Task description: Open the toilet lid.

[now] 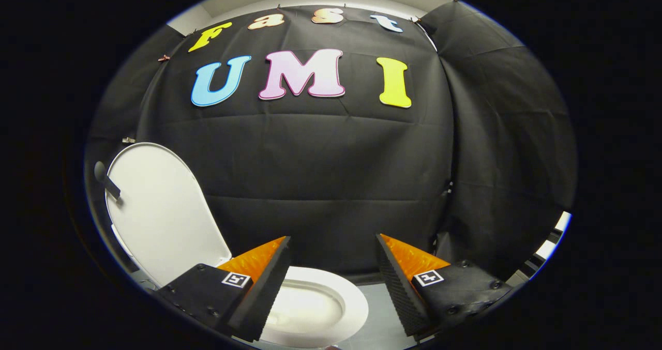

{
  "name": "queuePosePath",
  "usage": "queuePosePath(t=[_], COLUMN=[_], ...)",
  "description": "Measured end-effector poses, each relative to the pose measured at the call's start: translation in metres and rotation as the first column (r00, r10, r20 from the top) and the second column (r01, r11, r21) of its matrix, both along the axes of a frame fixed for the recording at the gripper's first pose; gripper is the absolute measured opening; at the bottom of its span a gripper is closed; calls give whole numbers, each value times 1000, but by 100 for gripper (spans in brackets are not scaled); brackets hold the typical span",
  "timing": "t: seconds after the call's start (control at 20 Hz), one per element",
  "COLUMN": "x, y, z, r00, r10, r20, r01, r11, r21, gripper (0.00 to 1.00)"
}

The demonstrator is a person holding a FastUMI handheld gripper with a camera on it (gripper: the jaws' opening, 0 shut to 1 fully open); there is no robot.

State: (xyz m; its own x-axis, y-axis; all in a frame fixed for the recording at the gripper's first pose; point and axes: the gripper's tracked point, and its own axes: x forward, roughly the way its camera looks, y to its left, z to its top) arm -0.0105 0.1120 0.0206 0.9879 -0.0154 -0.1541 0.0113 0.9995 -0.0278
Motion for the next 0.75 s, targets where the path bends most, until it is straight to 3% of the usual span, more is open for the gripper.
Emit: queuePosePath(t=[0.75], x=[-1], y=[-5], z=[-4], r00=[1000], r10=[-6], r20=[-8], r01=[6], r11=[1000], r21=[2], gripper=[99])
